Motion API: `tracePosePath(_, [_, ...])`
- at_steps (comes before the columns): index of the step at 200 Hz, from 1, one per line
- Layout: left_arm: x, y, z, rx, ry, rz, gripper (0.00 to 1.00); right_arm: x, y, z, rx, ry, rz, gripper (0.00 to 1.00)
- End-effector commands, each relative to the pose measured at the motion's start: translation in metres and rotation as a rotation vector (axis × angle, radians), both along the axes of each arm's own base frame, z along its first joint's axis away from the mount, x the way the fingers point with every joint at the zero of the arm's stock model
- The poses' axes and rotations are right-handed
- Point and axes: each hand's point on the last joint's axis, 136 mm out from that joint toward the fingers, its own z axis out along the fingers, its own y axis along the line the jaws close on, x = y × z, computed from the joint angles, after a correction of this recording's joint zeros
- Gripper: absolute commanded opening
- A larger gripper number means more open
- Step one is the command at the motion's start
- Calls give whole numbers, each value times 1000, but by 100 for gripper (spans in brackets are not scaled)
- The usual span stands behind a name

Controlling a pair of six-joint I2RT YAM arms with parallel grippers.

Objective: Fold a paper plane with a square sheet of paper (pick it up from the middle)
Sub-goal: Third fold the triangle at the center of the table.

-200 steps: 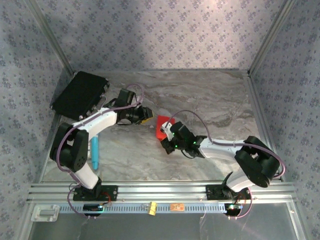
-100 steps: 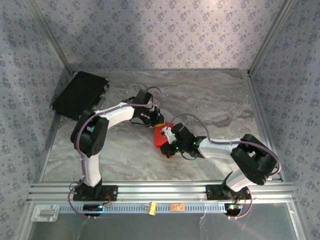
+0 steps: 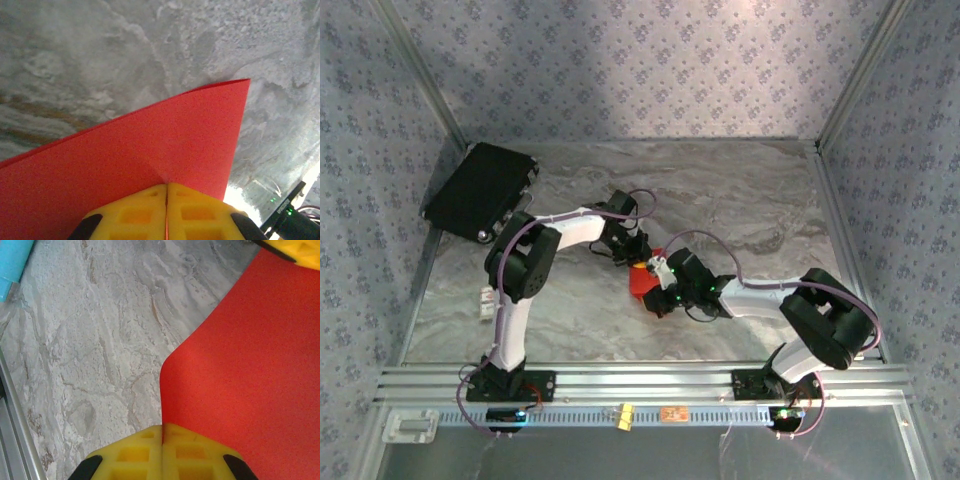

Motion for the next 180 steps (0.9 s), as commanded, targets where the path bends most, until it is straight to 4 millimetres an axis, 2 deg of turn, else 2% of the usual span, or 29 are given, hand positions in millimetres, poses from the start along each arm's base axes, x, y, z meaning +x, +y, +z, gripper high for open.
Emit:
tracePosePath(1, [-8, 6, -17, 51, 23, -30, 8, 3, -4, 1, 11, 11, -26, 6])
tracePosePath(38, [-13, 9, -26, 68, 37, -38, 8, 14, -13, -1, 8, 22, -75, 5])
tracePosePath(103, [-11, 9, -24, 68, 31, -34, 8, 32, -32, -8, -37, 32, -157, 5])
tracePosePath(180, [-11, 9, -23, 66, 31, -34, 9, 37, -44, -16, -99, 36, -215, 6])
